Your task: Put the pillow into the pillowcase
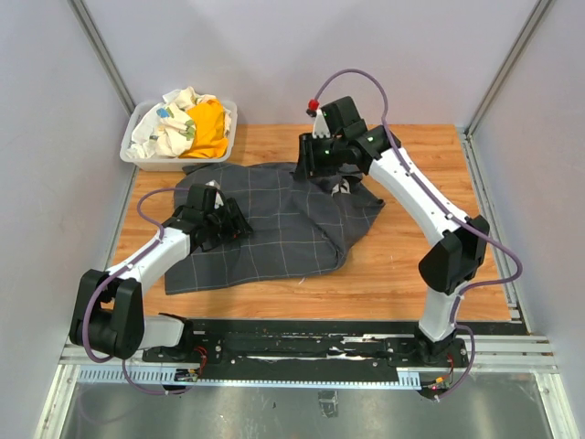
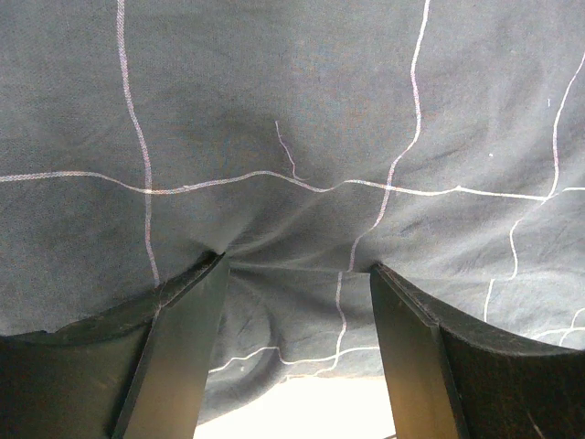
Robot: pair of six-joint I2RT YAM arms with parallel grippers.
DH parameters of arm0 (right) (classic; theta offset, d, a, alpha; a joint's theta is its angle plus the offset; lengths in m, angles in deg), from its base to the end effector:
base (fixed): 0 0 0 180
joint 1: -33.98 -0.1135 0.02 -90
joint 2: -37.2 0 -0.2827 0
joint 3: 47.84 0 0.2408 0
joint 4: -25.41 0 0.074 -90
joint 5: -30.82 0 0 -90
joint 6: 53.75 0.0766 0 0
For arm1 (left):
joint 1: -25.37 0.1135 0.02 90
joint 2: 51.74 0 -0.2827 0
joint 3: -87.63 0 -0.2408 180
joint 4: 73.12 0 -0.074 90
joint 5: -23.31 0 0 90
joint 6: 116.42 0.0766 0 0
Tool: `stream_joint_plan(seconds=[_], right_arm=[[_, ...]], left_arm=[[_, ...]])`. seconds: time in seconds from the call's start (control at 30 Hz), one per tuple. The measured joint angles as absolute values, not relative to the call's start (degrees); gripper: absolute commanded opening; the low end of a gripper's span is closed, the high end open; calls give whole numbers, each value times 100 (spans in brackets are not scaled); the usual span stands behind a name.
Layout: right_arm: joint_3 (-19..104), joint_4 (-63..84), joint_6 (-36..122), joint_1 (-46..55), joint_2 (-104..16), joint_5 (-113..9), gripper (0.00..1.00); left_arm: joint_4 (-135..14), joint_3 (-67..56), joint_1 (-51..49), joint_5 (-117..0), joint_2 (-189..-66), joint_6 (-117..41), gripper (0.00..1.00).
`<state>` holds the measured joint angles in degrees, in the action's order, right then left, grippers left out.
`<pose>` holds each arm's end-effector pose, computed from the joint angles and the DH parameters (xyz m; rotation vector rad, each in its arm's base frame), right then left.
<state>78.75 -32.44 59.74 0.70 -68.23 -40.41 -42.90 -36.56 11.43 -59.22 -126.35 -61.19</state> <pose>0.3520 0.2606 0.3854 -0.3893 2.2926 0.8900 0.2609 -0.0750 0.1953 -0.3904 2.4598 -0.5318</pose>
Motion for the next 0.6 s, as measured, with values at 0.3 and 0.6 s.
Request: stream_joint_plan(seconds=[0.3, 0.6], right_arm=[[5754, -3084, 6236, 1126, -5503, -4734, 47], [5350, -2767, 6330, 1851, -5942, -4317, 47]], left_arm=[[-4336, -3693, 1143, -5911, -12627, -6119, 70], [-4340, -3693, 1143, -5905, -12627, -6119, 70]])
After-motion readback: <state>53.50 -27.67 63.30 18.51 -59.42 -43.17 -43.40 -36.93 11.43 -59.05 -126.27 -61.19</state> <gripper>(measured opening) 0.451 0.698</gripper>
